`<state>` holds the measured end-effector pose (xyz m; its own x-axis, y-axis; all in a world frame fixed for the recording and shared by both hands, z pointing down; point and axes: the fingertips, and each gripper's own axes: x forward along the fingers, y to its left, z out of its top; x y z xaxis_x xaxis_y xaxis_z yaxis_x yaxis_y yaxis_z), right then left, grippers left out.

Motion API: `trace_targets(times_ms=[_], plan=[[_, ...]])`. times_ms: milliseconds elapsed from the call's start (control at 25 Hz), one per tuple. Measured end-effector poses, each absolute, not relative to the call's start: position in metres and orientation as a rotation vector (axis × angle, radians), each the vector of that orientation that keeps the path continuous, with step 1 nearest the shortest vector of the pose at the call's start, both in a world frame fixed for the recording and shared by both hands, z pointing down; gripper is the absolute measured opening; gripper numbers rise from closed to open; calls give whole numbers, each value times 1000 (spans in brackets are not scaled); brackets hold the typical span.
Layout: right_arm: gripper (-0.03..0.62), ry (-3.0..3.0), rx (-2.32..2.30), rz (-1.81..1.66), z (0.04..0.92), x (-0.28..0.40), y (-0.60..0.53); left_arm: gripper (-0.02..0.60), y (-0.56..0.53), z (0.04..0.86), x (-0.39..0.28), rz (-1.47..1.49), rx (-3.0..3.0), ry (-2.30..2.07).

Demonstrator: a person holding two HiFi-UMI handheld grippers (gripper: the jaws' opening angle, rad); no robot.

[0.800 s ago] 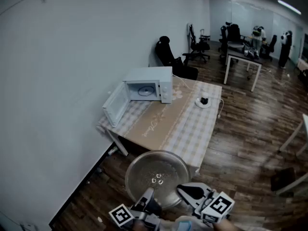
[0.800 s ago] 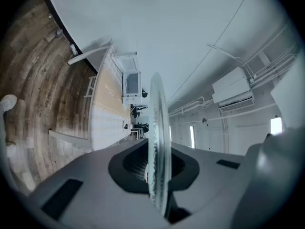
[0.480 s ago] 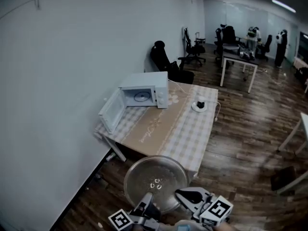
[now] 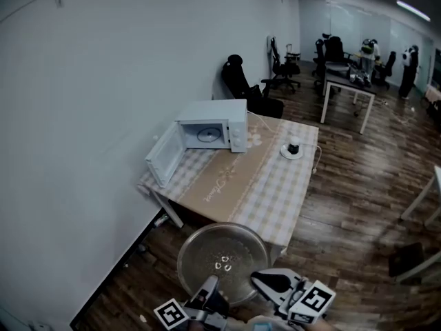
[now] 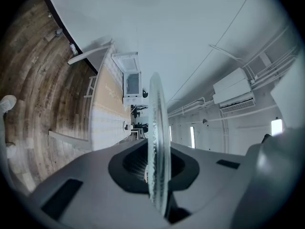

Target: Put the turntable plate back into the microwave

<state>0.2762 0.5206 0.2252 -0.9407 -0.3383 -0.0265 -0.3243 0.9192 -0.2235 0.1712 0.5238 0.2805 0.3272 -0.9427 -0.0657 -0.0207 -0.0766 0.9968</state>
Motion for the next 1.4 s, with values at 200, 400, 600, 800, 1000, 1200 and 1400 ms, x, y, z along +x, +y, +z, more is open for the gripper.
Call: trace_targets(times_ms=[200, 400, 600, 800, 1000, 1200, 1400], plan=[[34, 3051, -514, -327, 228, 259, 515, 14, 518, 279, 157, -989, 1429, -945], [34, 3062, -499, -359, 228, 236, 506, 14, 509, 276, 135, -989, 1427, -944], [34, 3075, -487, -348, 227, 201, 493, 14, 497, 275, 101, -994, 1431, -943], [34, 3078, -490, -338, 225, 163, 476, 14, 478, 271, 63, -984, 1457, -942], [34, 3074, -534, -325, 223, 127, 454, 14, 457, 269, 27, -968, 1477, -917], [34, 3069, -598, -330, 226, 98, 440, 14, 440, 271, -2, -939, 1497, -884], [34, 3086, -681, -287, 231, 79, 426, 14, 420, 276, -19, -919, 1512, -847]])
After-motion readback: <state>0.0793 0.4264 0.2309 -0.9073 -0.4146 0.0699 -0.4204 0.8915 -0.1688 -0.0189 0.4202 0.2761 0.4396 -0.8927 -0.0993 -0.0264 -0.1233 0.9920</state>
